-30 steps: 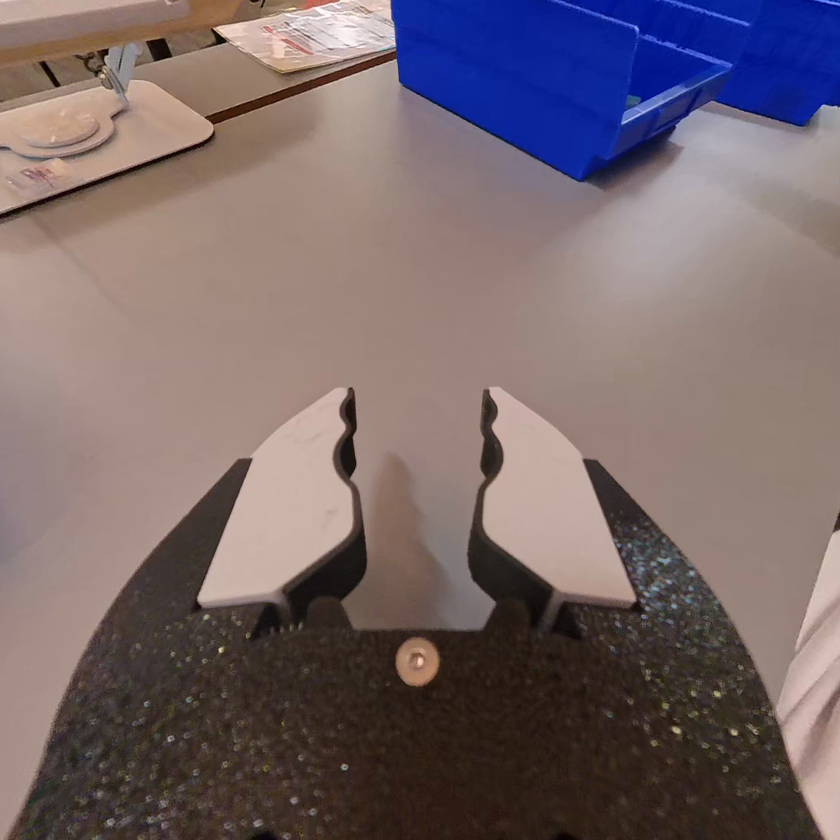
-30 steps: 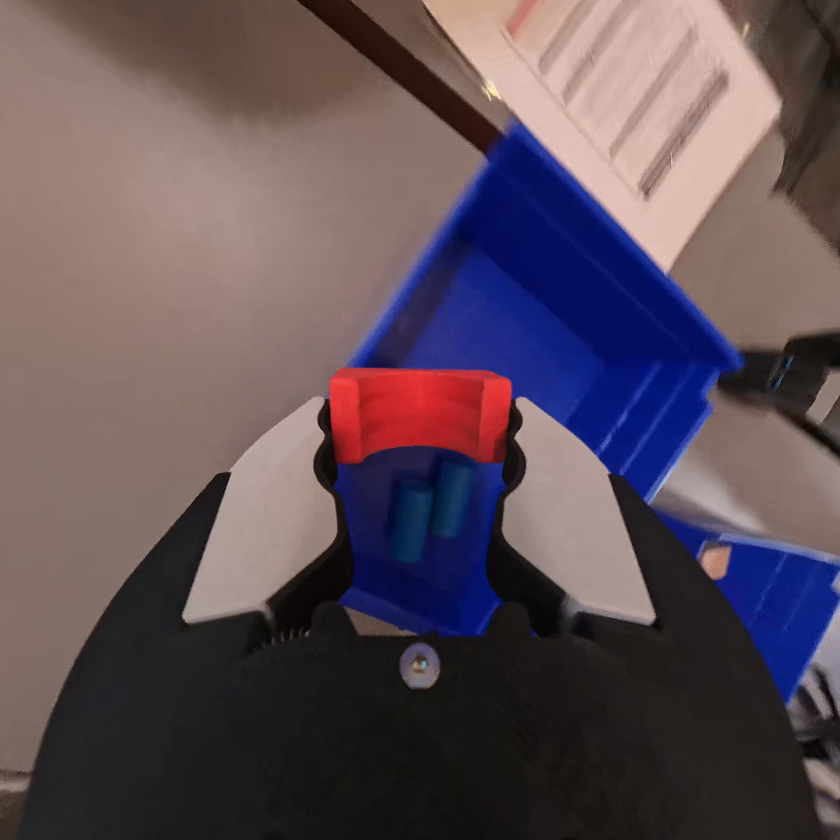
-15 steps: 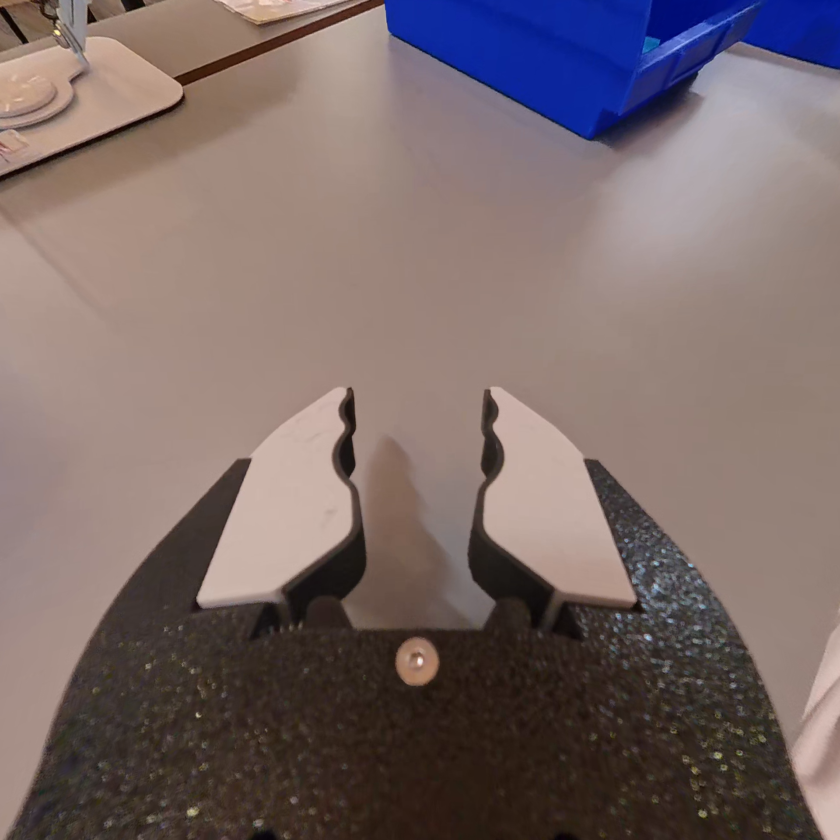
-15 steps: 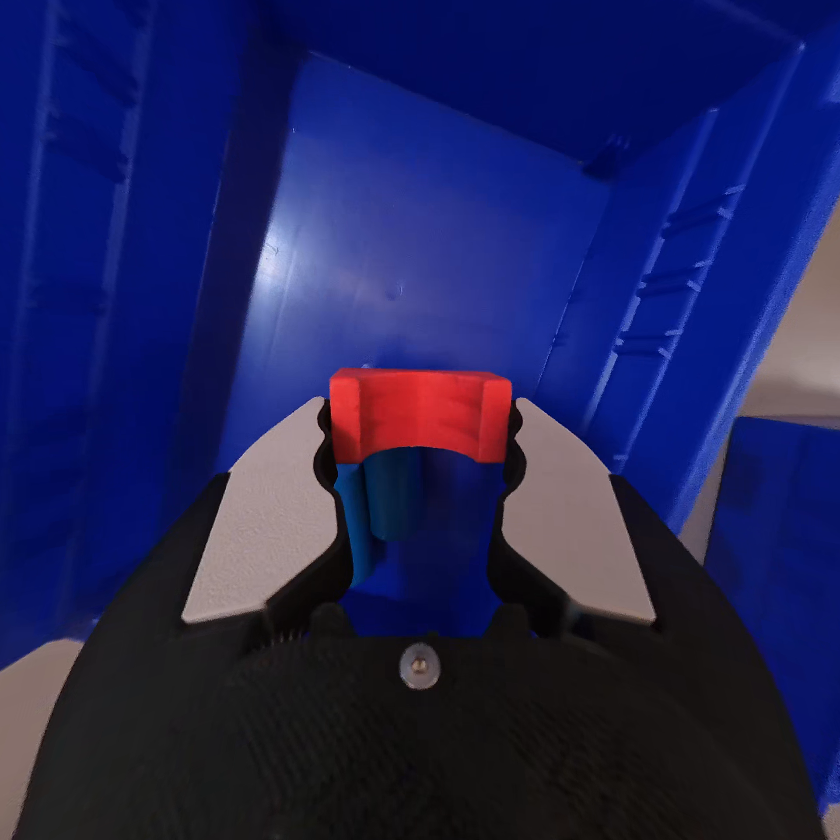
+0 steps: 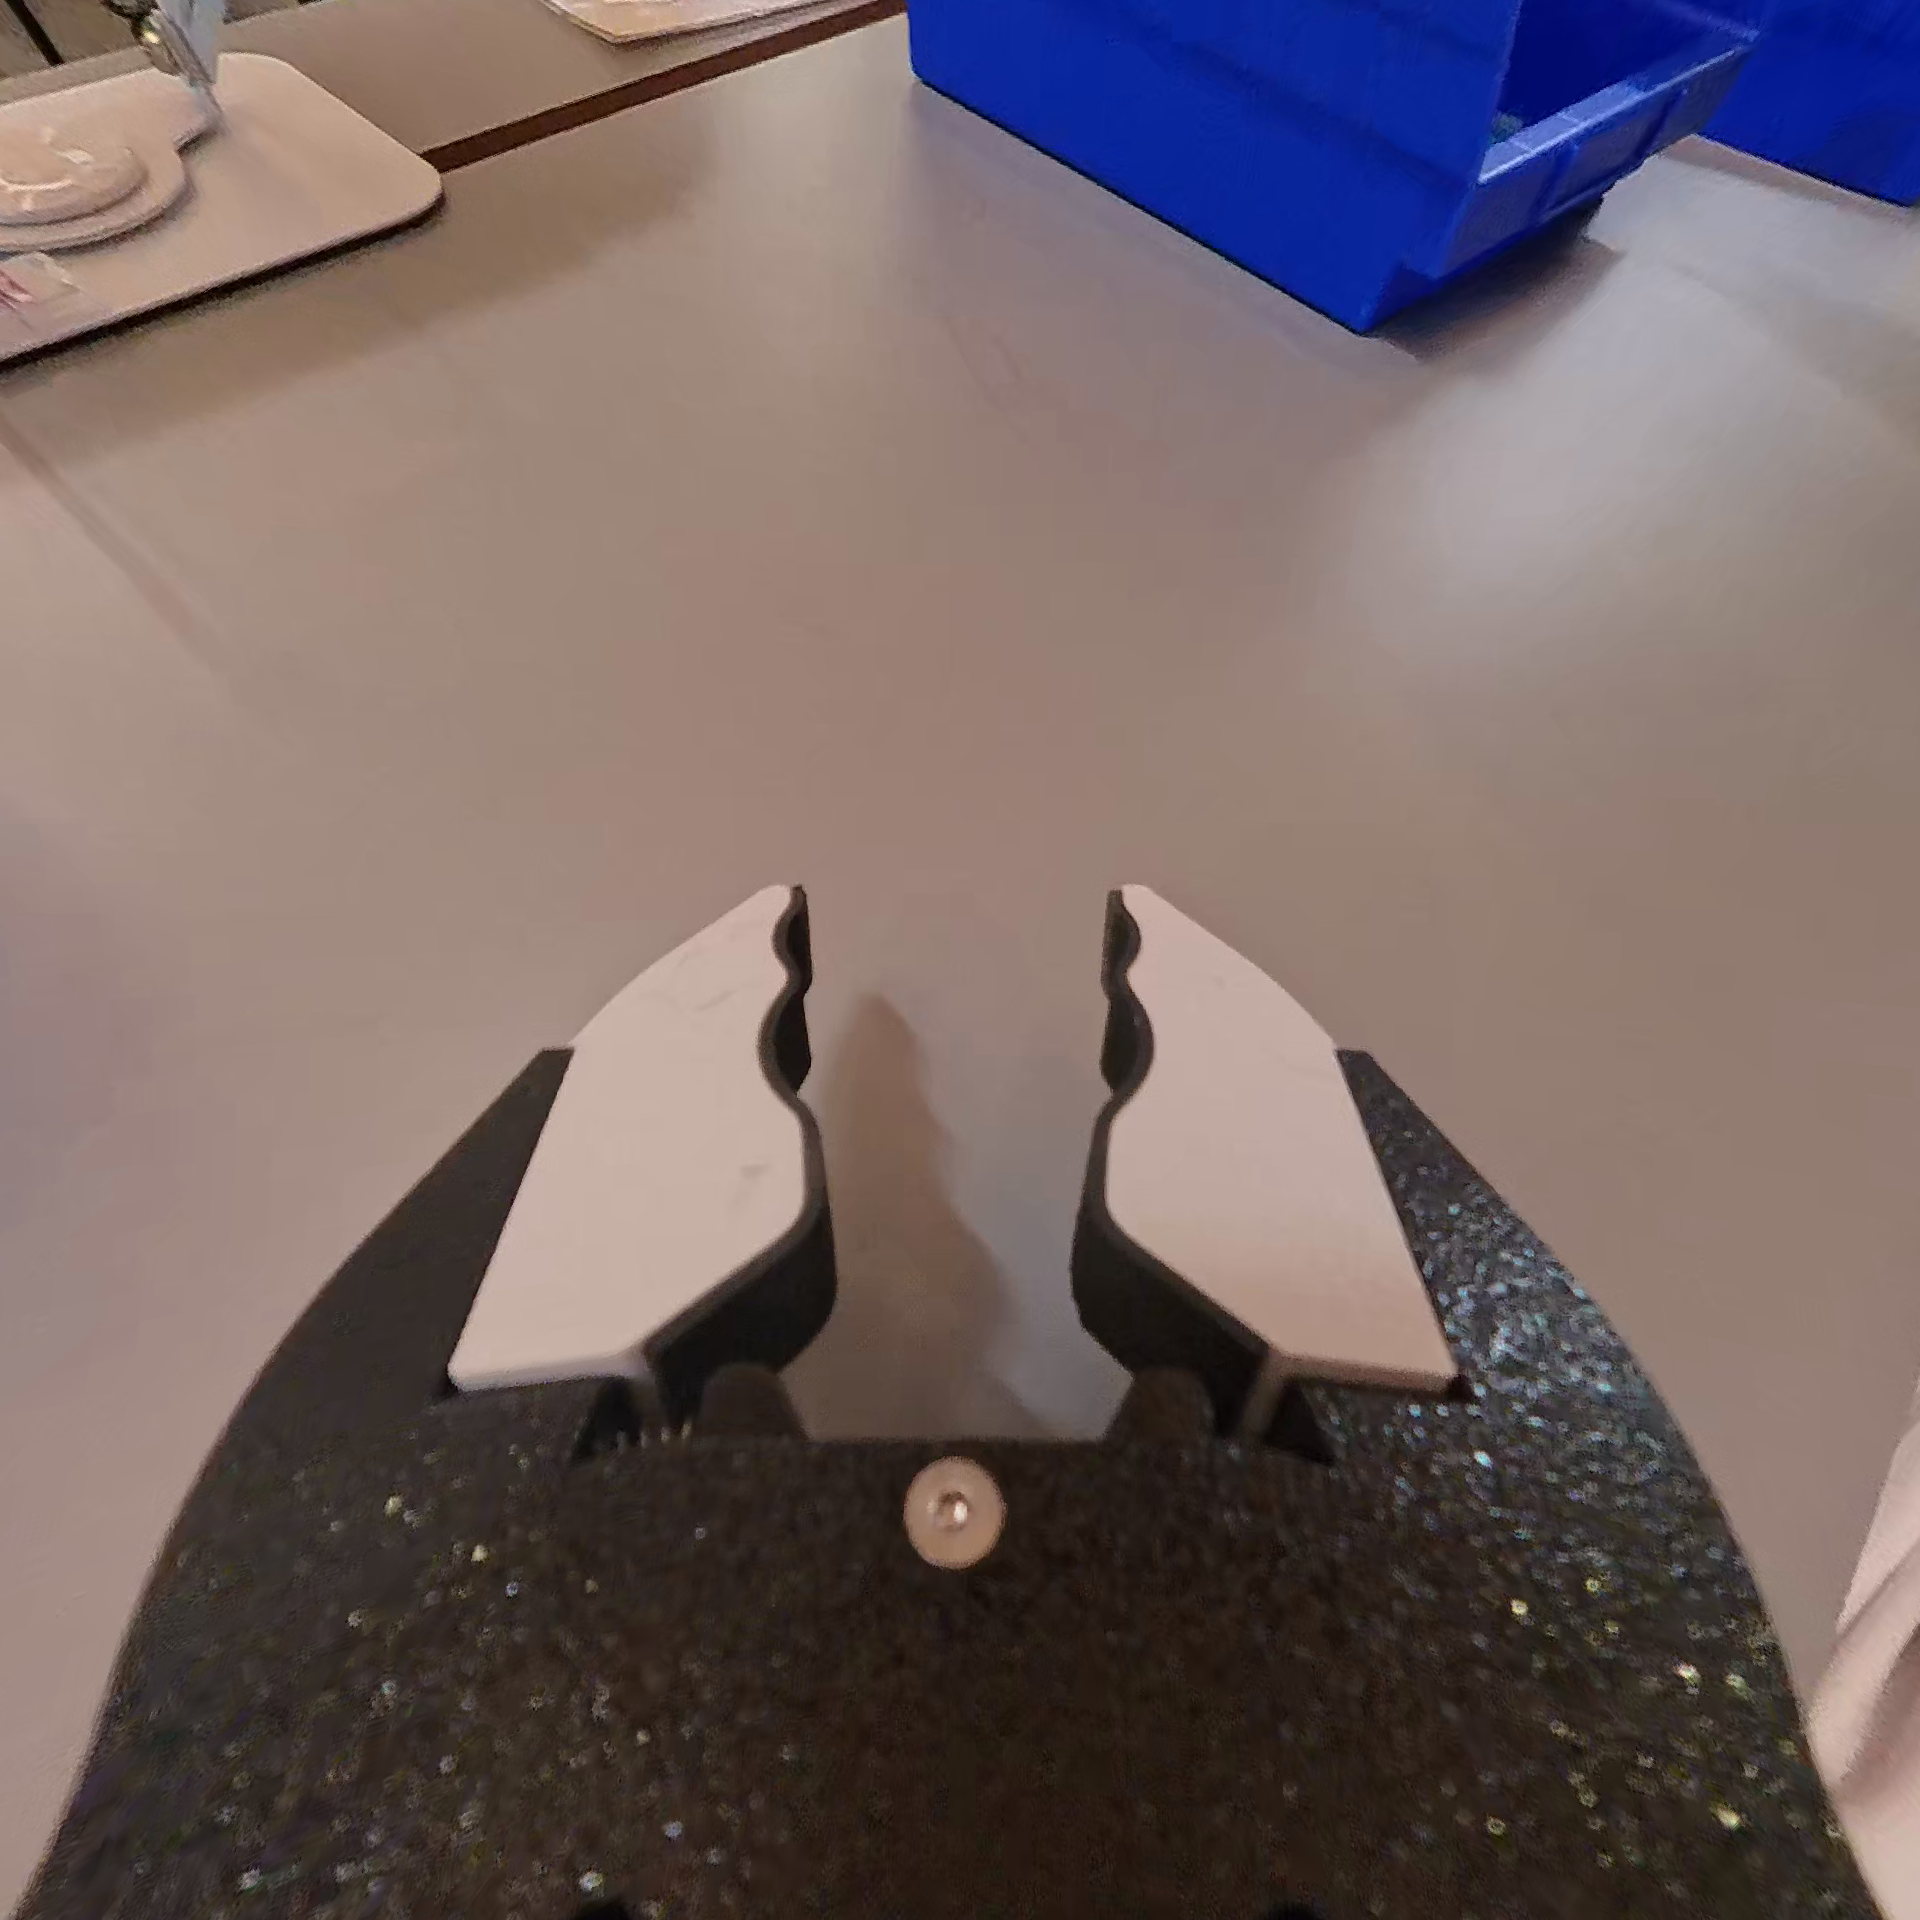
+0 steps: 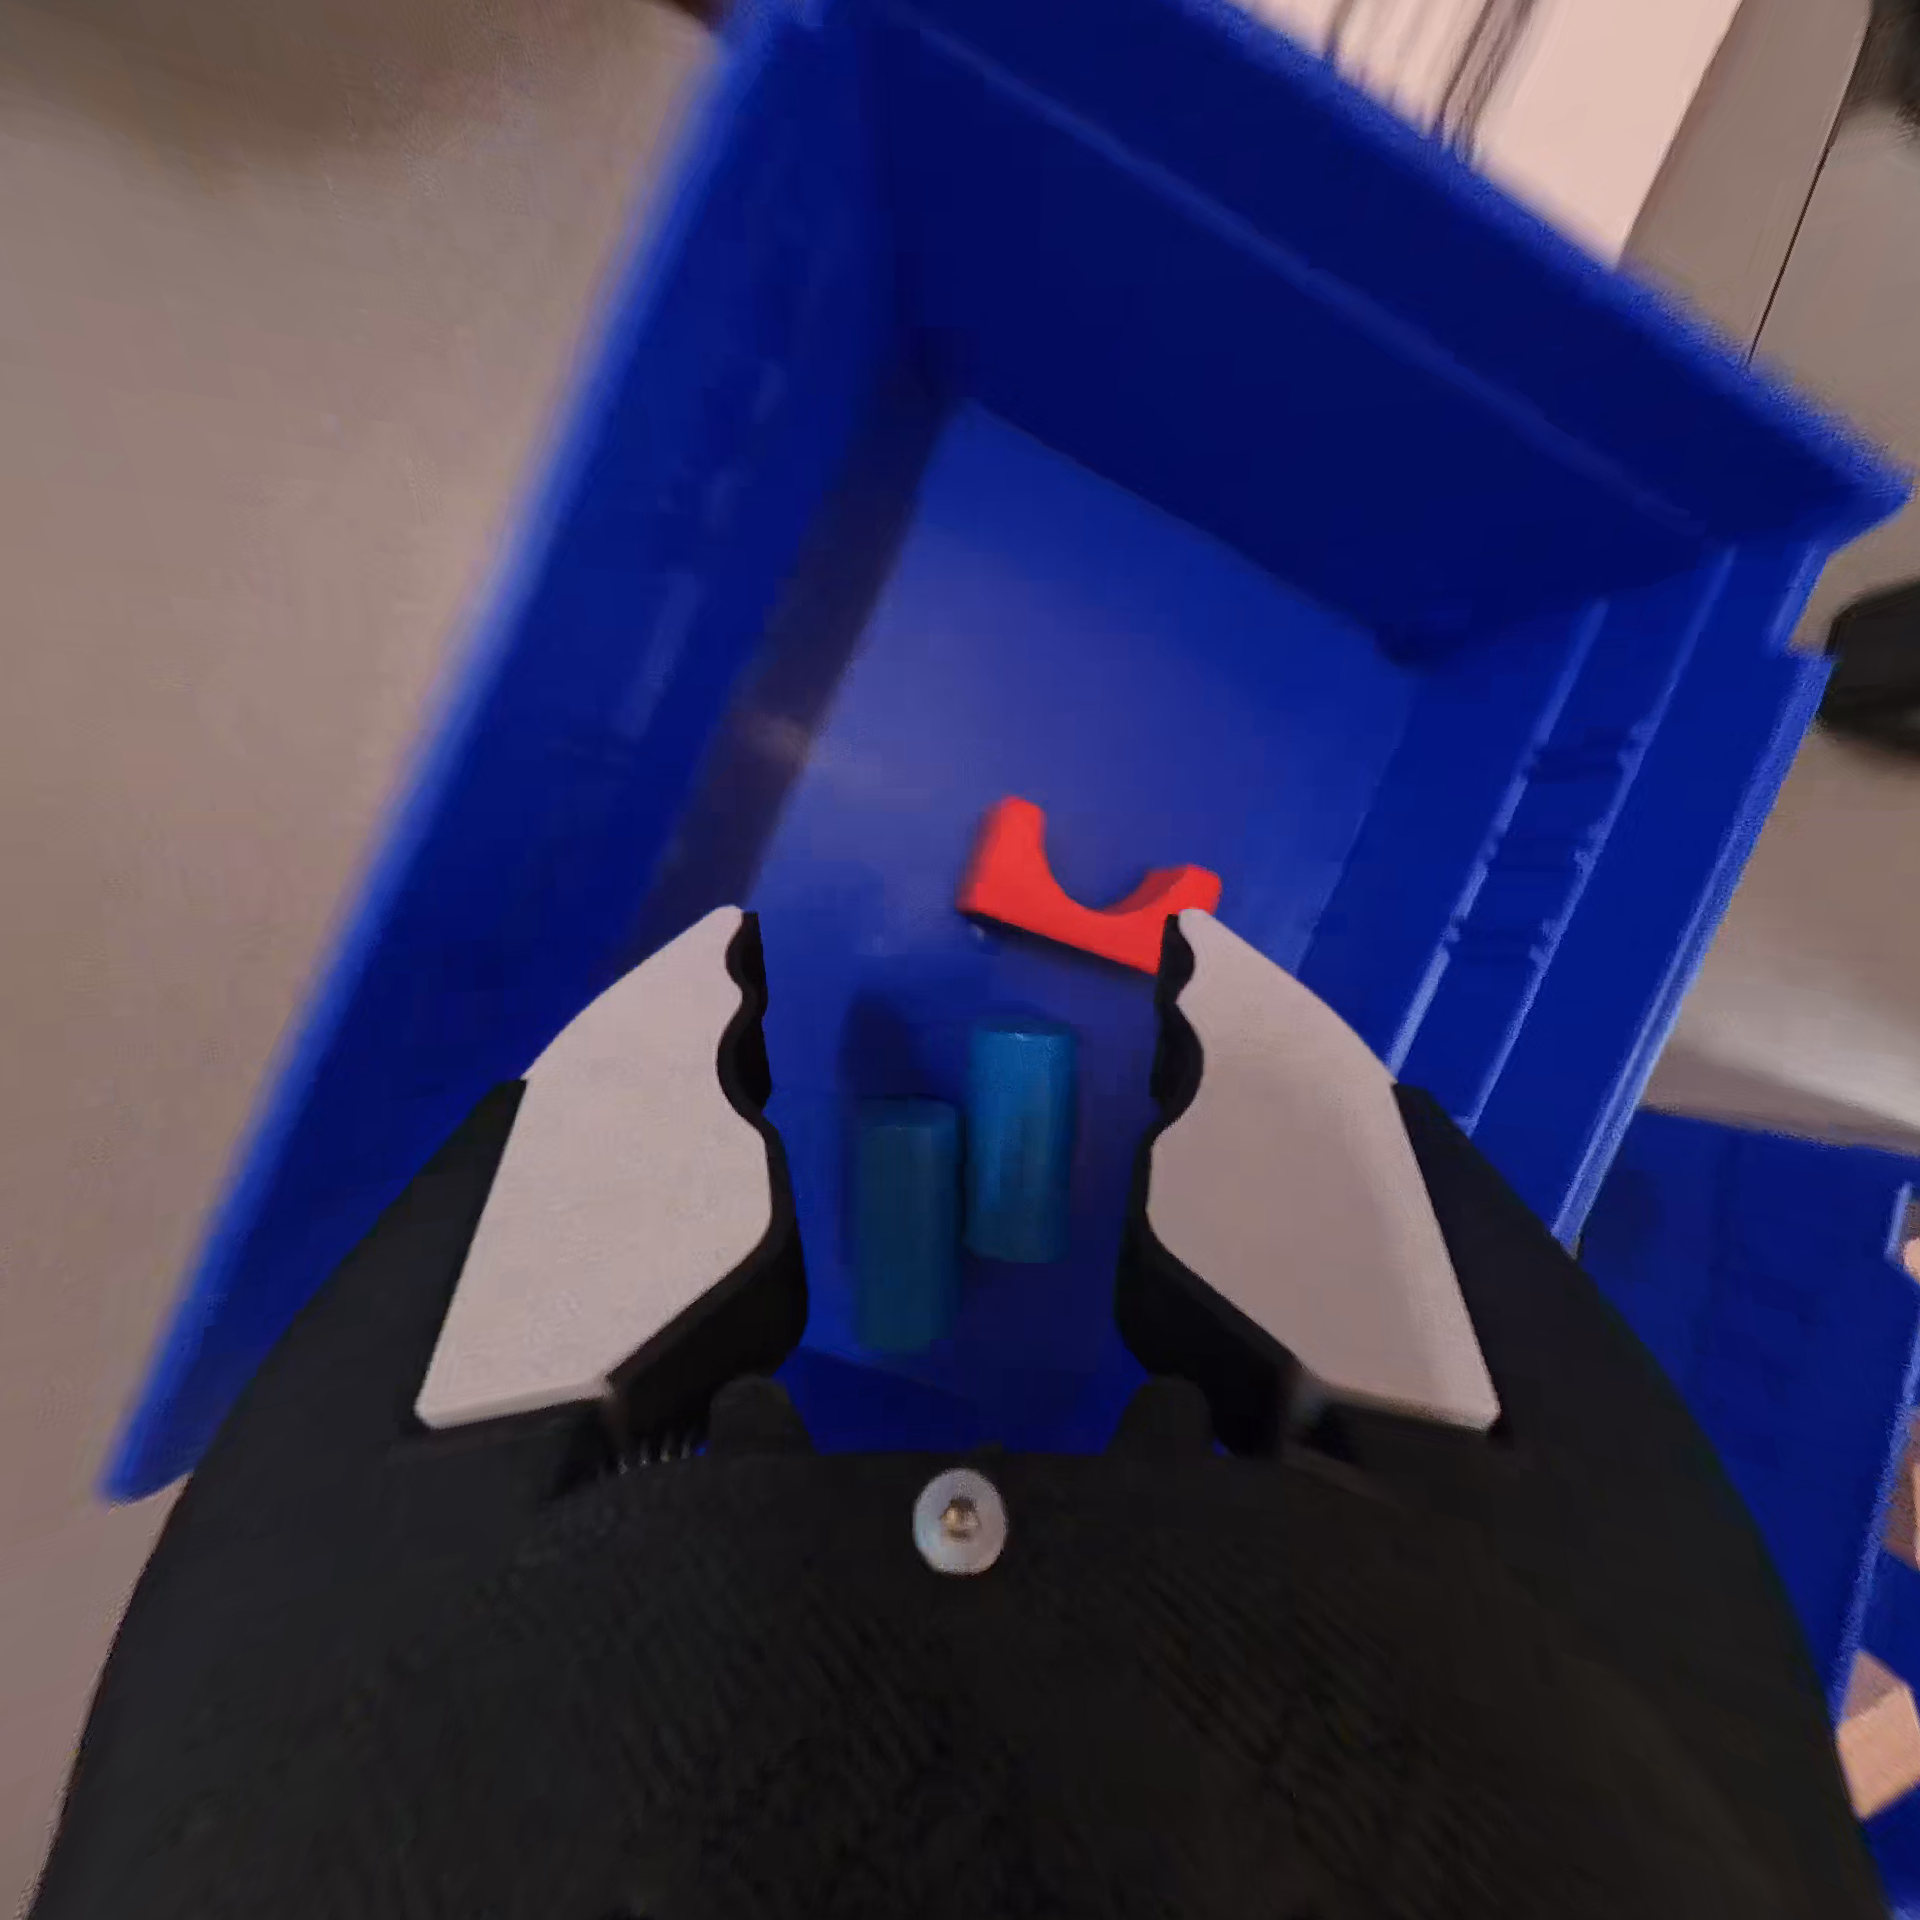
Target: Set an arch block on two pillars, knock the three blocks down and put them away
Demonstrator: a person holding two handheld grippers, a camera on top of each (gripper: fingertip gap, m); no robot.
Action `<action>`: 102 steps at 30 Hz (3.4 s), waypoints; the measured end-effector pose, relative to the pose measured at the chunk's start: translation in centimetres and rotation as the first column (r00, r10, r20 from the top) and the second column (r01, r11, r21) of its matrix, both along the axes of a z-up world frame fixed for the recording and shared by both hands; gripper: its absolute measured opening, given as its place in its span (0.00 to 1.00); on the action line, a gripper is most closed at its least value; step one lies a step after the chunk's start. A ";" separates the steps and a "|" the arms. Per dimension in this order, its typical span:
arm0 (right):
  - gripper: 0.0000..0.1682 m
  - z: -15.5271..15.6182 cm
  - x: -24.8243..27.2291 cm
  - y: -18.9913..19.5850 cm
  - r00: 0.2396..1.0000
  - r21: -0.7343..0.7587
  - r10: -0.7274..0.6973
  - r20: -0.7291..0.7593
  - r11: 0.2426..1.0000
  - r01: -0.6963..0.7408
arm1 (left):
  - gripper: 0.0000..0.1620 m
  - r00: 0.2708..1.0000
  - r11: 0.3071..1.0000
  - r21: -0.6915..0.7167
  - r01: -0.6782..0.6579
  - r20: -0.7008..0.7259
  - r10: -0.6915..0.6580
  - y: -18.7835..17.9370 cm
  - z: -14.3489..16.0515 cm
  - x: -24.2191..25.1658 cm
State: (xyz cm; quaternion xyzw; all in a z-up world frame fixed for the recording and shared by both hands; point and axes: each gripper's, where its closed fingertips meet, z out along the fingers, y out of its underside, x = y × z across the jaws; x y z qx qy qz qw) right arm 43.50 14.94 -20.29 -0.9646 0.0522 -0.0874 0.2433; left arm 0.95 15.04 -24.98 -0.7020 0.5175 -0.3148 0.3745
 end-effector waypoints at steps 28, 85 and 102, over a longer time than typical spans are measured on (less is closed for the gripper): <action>0.42 -1.2 -34.9 0.4 0.759 0.433 0.650 -0.032 0.694 -0.576 | 0.33 0.878 0.880 0.057 -0.471 -0.066 0.474 15.8 7.2 -16.1; 0.37 15.5 -39.9 5.3 0.388 0.892 0.922 0.001 0.174 -0.417 | 0.20 0.610 0.777 0.184 0.603 0.522 -0.597 4.6 16.7 3.1; 0.20 13.1 -39.0 5.7 0.418 0.785 0.885 0.203 0.108 -0.610 | 0.26 0.700 0.860 0.190 0.473 0.511 -0.498 4.7 14.6 3.8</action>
